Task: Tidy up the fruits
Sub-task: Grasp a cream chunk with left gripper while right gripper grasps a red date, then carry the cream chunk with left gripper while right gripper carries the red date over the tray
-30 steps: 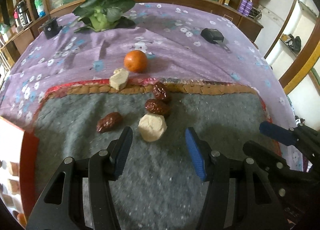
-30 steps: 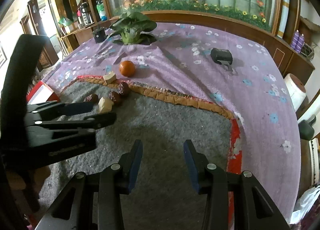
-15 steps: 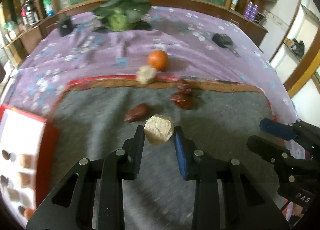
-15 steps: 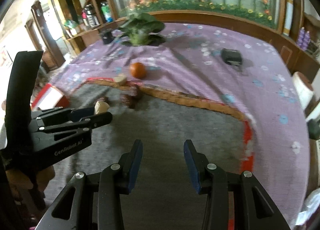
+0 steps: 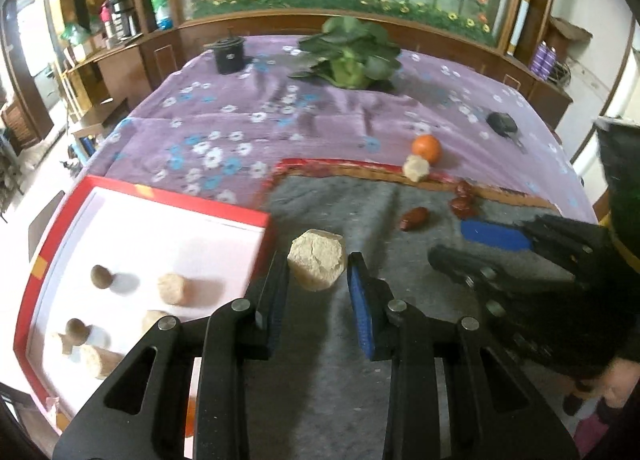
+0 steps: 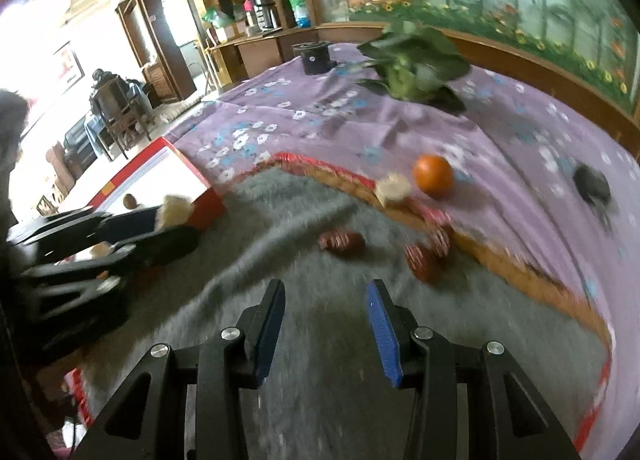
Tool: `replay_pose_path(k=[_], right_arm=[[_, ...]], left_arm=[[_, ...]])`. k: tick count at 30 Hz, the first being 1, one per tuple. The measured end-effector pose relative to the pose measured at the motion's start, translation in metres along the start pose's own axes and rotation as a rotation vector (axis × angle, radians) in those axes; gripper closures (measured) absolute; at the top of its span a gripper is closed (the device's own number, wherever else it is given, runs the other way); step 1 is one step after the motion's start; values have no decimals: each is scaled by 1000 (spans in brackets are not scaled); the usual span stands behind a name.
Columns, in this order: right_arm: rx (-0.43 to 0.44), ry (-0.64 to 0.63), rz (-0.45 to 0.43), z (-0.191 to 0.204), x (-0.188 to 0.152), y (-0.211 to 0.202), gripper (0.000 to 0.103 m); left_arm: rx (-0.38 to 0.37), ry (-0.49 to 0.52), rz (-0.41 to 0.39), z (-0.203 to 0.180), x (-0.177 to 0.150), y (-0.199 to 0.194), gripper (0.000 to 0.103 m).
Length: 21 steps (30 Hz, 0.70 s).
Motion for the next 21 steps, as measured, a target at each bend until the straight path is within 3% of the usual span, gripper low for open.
replay_pose_path(k=[7, 8, 10, 12, 21], right_arm=[[-77, -41, 45, 5, 14, 38, 61], [-78, -42, 51, 3, 14, 40, 64], [-91, -55, 46, 2, 14, 40, 79], [-80, -55, 54, 2, 12, 37, 84], [-35, -38, 41, 4, 2, 16, 91]], left_arm=[[8, -35, -9, 23, -2, -6, 74], [8, -35, -8, 24, -2, -6, 74], [7, -36, -7, 25, -2, -6, 74], [4, -40, -6, 26, -3, -5, 74], [7, -54, -15, 30, -7, -14, 74]])
Point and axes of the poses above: each gripper's, at about its wrist camera, not at the fingertips, and y roughly the way its jaws point, z to its left, x to its top, the point moved 3 cm from there along y, roughly the way its jaws point, and after that the axes turned 12 degrees about -x, right-handed, at the moved point
